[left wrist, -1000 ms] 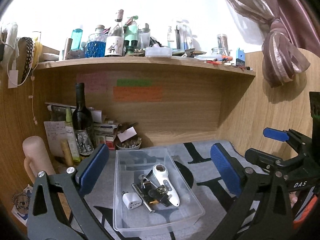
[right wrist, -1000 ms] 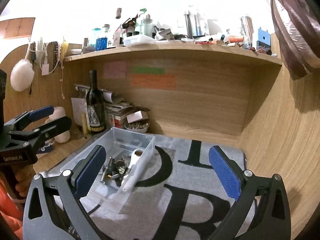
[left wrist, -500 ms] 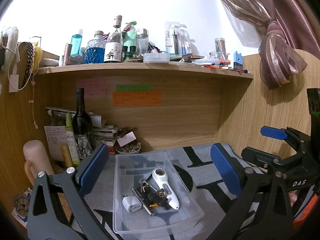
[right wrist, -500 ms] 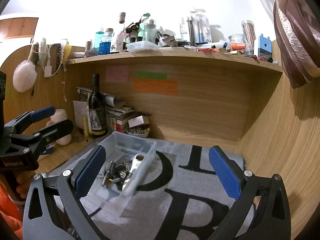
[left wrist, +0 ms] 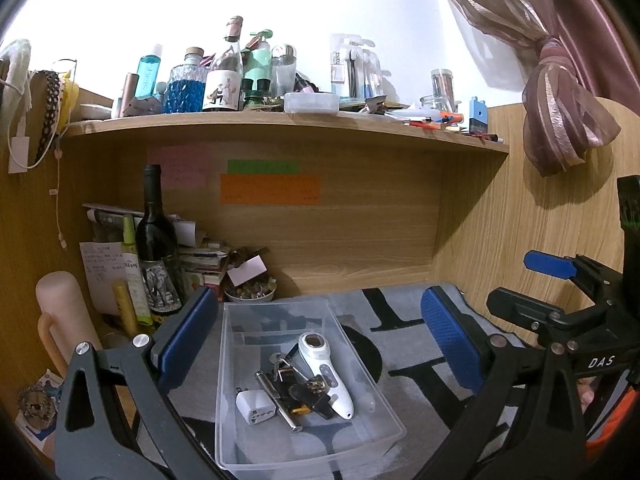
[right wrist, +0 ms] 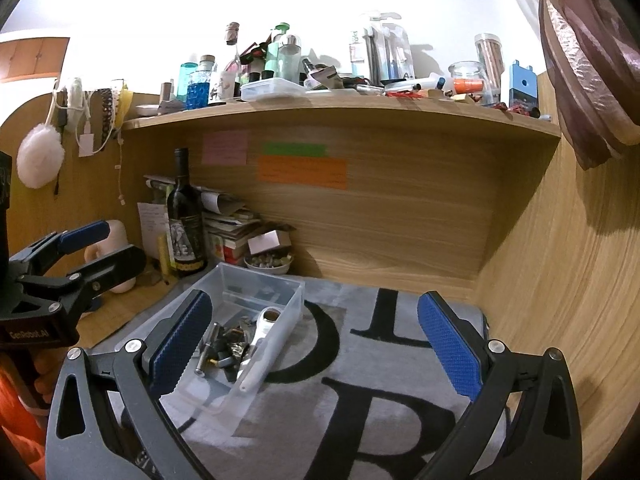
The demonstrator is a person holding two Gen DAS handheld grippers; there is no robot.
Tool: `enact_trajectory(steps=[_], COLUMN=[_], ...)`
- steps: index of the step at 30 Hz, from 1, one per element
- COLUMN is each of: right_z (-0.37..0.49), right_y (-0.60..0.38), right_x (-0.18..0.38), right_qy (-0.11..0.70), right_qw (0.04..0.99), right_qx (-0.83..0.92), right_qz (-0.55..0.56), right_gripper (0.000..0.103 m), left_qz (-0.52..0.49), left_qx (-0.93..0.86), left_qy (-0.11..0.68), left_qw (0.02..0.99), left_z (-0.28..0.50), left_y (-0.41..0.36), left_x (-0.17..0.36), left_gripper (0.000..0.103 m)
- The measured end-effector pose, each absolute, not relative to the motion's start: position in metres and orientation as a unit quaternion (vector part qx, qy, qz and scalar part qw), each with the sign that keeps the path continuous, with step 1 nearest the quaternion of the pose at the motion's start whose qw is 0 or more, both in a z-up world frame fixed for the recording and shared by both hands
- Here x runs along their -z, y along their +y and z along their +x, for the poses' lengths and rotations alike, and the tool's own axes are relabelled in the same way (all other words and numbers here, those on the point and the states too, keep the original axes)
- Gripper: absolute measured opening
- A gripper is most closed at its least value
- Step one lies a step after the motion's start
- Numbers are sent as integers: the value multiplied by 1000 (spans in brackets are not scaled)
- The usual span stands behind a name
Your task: Organize rigid objects
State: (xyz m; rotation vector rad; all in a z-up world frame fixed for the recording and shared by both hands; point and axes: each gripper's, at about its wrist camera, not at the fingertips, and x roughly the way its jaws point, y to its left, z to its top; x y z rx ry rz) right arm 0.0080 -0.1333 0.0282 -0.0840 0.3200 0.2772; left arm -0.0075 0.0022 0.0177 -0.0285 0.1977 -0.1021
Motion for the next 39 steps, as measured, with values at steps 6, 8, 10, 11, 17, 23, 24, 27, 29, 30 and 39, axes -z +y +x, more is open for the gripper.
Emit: enact_trajectory(steps=[6, 8, 10, 11, 17, 23, 24, 27, 29, 30, 39], right_z=[8, 8, 8, 8, 8, 7, 7, 7, 7, 7, 7], right_y=[-133, -133, -133, -133, -132, -131, -130, -131, -131, -131, -132], right_x=[-28, -27, -27, -27, -26, -27, -27, -28, -28, -28, -30], right_qy=[161, 162, 162, 162, 159, 157, 157, 156, 155, 155, 148], right_qw=[977, 977, 977, 977, 977, 977, 977, 978, 978, 978, 979], right_qx=[-135, -134, -134, -135, -136, -136, -136, -135, -134, -134, -132], right_qz=[-39, -39, -40, -39, -42, -43, -43, -40, -39, -39, -41], right_gripper=[103, 103, 103, 103, 103, 103, 103, 103, 103, 103, 103], left_qz=[-13, -14, -14, -14, -16, -20, -19, -19, -19, -19, -28], left_qx=[52, 53, 53, 53, 53, 52, 51, 52, 52, 52, 53], left_qy=[101, 102, 102, 102, 102, 104, 104, 106, 107, 107, 108], left_qw=[993, 993, 993, 993, 993, 993, 993, 993, 993, 993, 992], left_z=[-6, -6, -6, -6, -6, -4, -4, -3, -3, -3, -1], left_y=[1, 1, 1, 1, 2, 4, 3, 3, 3, 3, 4], left_x=[-17, -16, -16, -16, -16, -16, -16, -16, -15, -15, -14], left_gripper=[103, 103, 103, 103, 103, 103, 103, 103, 103, 103, 103])
